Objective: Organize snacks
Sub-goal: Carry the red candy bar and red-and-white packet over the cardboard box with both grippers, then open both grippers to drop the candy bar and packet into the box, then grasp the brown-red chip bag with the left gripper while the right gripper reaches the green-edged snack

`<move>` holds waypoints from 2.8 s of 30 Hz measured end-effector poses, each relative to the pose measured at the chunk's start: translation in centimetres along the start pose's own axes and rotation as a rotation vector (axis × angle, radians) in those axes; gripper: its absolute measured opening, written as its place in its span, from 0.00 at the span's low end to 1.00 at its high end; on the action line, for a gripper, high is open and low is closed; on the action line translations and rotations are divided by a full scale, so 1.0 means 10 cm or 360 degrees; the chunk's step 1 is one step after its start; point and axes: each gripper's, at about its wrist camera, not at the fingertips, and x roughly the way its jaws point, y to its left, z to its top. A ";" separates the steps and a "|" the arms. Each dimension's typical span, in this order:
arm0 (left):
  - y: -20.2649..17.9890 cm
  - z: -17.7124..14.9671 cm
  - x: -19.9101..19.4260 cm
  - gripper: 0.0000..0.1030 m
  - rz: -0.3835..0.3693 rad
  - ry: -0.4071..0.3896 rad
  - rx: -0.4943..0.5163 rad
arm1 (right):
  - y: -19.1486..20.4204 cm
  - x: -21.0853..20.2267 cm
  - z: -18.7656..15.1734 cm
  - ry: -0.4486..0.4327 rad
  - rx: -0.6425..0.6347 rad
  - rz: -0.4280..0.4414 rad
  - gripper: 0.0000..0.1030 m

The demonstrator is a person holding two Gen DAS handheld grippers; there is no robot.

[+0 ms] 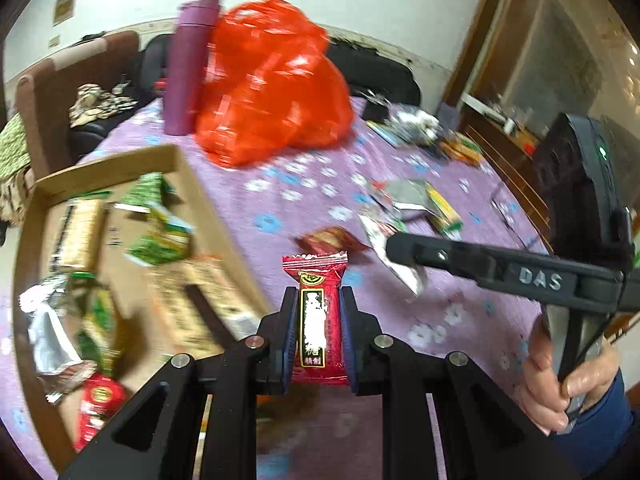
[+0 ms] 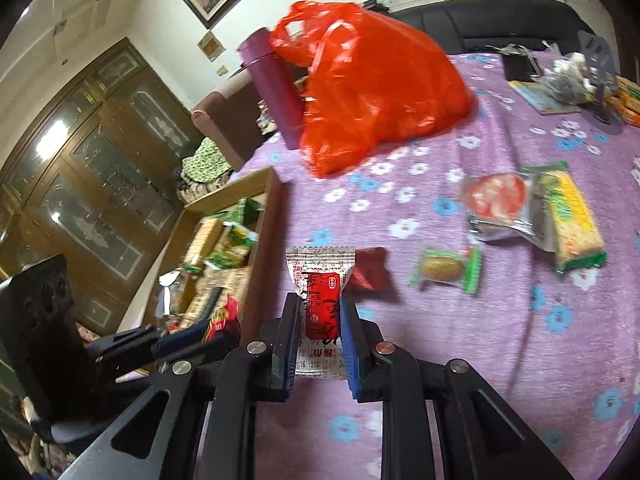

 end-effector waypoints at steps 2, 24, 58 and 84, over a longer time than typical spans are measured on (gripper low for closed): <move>0.18 0.02 -0.07 0.18 0.0036 -0.0027 -0.0051 | 0.13 0.08 0.05 0.0019 -0.0010 0.0020 0.21; 1.09 -0.19 -0.27 0.18 0.0132 -0.0074 -0.0258 | 1.15 1.44 0.40 0.0251 -0.0156 -0.0007 0.22; 0.02 0.19 -0.09 0.47 0.0092 -0.0039 0.0006 | -0.81 0.47 0.50 0.0107 0.0168 -0.0396 0.44; -0.35 0.70 1.14 0.59 0.0068 0.0428 0.0092 | -1.13 -0.05 0.24 -0.0053 0.0297 -0.0125 0.62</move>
